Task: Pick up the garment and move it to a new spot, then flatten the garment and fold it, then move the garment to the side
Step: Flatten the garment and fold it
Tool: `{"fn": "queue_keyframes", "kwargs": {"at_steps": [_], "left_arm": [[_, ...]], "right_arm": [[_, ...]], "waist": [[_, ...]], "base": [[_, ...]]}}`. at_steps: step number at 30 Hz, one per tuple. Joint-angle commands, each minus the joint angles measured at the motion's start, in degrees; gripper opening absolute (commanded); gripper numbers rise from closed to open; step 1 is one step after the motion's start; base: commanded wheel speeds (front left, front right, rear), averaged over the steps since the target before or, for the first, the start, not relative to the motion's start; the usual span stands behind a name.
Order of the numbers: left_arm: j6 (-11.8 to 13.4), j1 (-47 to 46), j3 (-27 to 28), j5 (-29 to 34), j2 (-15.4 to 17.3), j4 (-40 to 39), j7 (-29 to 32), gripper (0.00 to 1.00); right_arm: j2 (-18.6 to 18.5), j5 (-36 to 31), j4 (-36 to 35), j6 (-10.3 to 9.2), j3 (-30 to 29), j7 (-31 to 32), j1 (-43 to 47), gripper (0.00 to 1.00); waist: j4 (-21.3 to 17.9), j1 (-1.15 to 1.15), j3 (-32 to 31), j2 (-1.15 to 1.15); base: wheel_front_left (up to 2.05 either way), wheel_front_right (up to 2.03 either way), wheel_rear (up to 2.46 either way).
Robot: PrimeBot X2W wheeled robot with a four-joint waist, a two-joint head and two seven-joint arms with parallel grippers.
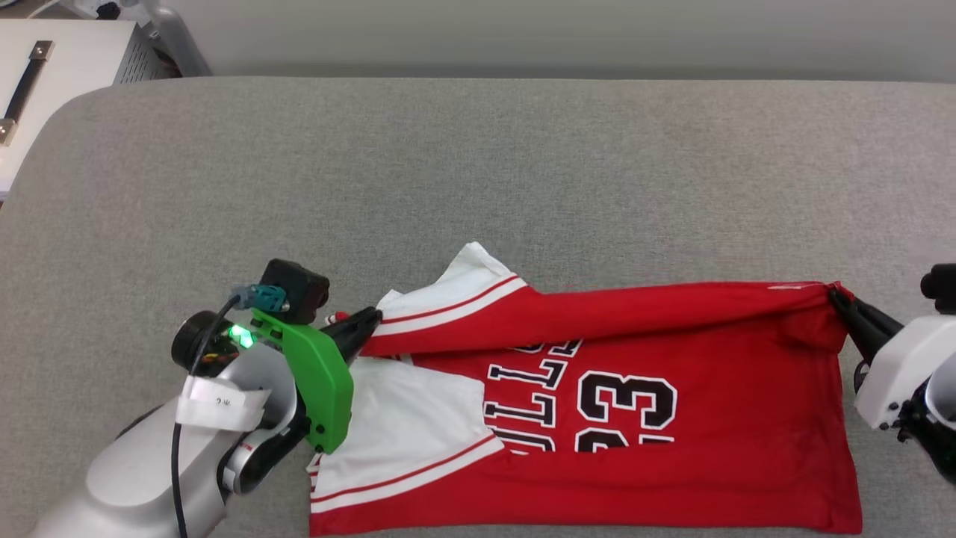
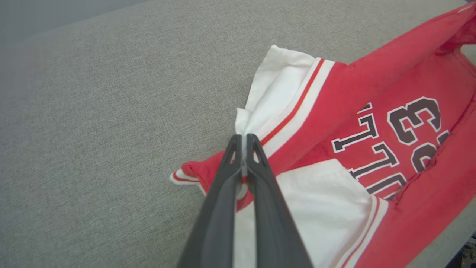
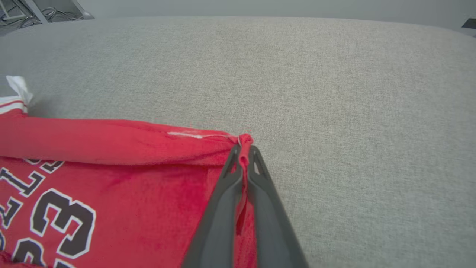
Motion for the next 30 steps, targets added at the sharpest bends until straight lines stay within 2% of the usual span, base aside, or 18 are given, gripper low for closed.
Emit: {"fn": "queue_keyframes", "kwargs": {"at_steps": [1, 15, 23, 30], "left_arm": [[0.13, 1.58, -0.13, -0.14, 0.80, -0.44, -0.35, 0.00], [2.35, 9.53, -2.84, -0.24, 4.66, -4.43, -0.26, 0.00], [3.09, 11.85, -3.51, -0.62, 4.78, -5.34, -0.98, 0.00], [2.87, 12.74, -4.66, -0.49, 3.85, -3.31, -1.01, 0.00]], "right_arm": [[-0.12, 0.98, -1.01, -0.05, -0.04, -1.15, 1.82, 0.00], [-2.46, 4.78, -6.12, -0.05, 1.95, -3.73, 13.76, 0.00], [-4.20, 7.92, -6.80, -0.05, 2.75, -1.79, 17.43, 0.00], [-4.25, 7.65, -5.62, -0.05, 3.42, 0.65, 17.39, 0.00]], "waist": [[-0.68, 0.00, -0.84, 0.00], [-1.02, 0.00, -4.19, 0.00], [-0.88, 0.00, -5.50, 0.00], [-0.97, 0.00, -4.82, 0.00]], "base": [[0.00, 0.00, 0.00], [0.00, 0.00, 0.00], [0.00, 0.00, 0.00], [0.00, 0.00, 0.00]]}}
